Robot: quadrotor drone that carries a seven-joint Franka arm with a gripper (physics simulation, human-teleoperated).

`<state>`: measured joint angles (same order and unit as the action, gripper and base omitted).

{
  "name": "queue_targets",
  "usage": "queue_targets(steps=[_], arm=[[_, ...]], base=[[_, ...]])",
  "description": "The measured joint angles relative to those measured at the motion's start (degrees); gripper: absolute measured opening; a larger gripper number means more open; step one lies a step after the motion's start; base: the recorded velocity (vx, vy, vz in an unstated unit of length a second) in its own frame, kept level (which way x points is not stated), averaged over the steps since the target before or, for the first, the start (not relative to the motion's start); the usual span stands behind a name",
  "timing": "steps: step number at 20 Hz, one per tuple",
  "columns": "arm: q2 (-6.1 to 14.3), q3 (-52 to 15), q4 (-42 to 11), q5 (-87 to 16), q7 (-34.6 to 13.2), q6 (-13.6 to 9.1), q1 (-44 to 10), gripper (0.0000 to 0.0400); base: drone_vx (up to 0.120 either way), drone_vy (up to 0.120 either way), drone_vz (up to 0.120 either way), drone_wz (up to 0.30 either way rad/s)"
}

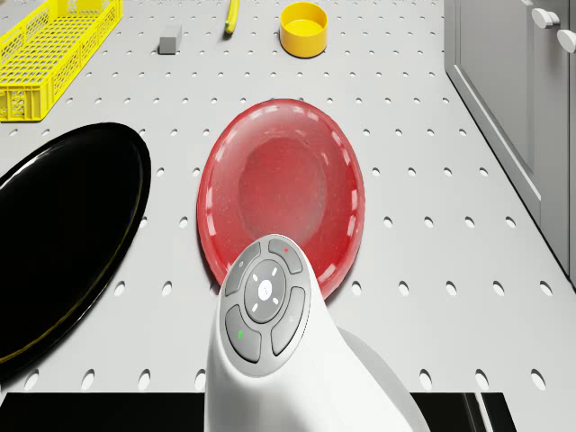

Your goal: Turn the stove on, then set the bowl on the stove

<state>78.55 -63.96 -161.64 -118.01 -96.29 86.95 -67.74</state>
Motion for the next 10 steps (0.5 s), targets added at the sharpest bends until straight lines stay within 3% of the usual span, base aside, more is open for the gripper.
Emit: queue_targets(steps=[10], arm=[[0.4, -0.1, 0.0, 0.2, -0.1, 0.3, -0.2, 0.0400]], base=[[0.120, 0.000, 0.000, 0.000]])
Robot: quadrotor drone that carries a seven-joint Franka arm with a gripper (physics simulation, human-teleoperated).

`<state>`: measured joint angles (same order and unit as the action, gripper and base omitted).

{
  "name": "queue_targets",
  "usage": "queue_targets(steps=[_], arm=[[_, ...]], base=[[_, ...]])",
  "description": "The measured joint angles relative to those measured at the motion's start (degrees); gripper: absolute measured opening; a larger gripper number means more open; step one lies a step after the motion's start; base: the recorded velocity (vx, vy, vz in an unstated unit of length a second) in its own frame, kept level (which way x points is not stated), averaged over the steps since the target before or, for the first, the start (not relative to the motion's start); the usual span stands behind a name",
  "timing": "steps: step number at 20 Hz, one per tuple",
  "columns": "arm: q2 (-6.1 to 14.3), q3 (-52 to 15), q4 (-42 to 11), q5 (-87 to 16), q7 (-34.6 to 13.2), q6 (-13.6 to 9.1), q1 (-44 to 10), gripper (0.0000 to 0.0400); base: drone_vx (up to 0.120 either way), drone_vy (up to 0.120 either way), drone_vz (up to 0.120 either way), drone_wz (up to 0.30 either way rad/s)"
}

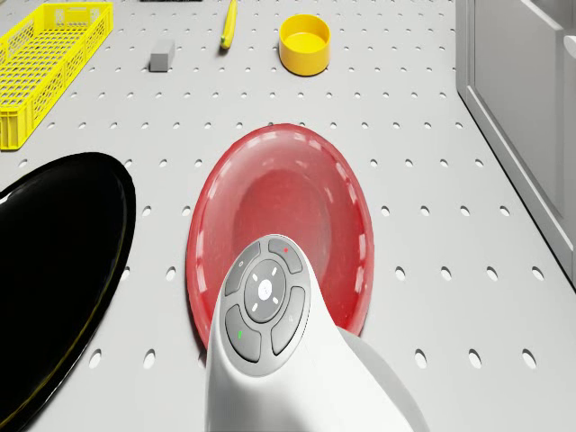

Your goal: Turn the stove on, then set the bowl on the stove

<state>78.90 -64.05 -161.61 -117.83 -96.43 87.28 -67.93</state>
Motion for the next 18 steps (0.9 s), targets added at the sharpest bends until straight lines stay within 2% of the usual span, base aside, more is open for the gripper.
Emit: queue_targets(steps=[18], arm=[[0.5, -0.1, 0.0, 0.3, -0.2, 0.5, -0.3, 0.0400]], base=[[0.120, 0.000, 0.000, 0.000]])
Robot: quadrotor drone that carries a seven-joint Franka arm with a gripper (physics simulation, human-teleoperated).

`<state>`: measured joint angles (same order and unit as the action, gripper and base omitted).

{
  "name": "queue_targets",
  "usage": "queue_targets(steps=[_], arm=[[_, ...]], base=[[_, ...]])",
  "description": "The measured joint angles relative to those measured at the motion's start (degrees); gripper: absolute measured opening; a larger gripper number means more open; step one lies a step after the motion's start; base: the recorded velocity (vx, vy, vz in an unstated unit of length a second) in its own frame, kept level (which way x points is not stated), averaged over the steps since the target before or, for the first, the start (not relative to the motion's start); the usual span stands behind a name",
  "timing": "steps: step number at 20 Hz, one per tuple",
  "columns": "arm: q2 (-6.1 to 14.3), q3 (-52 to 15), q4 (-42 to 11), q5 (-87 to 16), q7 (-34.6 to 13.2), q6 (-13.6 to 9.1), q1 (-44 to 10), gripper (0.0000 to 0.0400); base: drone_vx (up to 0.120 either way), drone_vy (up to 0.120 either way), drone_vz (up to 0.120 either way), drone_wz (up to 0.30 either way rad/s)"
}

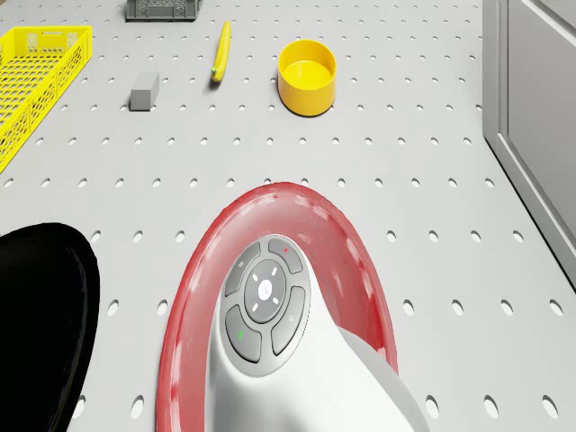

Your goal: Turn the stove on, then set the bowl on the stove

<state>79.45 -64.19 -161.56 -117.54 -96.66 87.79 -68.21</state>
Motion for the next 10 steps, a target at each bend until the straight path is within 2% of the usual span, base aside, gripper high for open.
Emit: queue_targets(steps=[10], arm=[[0.3, -0.1, 0.0, 0.1, -0.1, 0.2, -0.1, 0.0400]], base=[[0.120, 0.000, 0.000, 0.000]])
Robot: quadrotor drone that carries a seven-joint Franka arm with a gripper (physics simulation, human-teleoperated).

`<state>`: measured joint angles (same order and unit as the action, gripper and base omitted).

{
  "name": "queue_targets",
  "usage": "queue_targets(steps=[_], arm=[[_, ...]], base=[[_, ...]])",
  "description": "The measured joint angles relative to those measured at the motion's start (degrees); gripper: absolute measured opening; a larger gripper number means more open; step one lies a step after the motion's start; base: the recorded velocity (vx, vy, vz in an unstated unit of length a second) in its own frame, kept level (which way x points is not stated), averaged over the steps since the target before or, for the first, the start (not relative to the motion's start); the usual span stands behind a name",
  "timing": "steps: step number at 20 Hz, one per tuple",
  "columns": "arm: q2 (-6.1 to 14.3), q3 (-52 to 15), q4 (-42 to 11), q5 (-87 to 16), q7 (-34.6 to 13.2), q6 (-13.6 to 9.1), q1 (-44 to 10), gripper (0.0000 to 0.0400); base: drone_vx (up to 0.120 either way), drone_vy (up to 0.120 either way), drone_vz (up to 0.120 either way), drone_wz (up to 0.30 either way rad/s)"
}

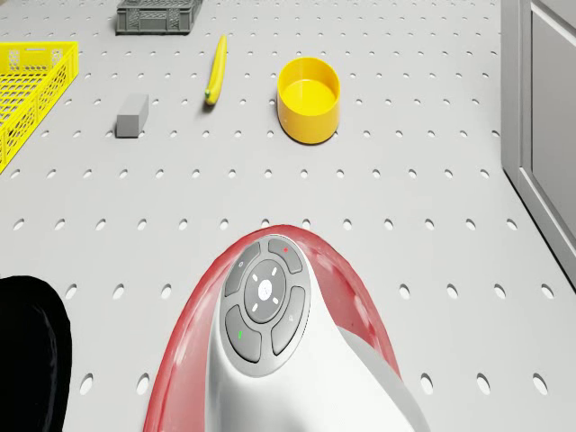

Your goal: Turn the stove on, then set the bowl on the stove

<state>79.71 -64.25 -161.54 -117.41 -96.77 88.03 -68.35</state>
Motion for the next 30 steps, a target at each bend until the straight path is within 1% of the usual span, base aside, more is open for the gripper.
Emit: queue_targets(steps=[30], arm=[[0.6, -0.1, 0.1, 0.3, -0.3, 0.6, -0.3, 0.0400]], base=[[0.120, 0.000, 0.000, 0.000]])
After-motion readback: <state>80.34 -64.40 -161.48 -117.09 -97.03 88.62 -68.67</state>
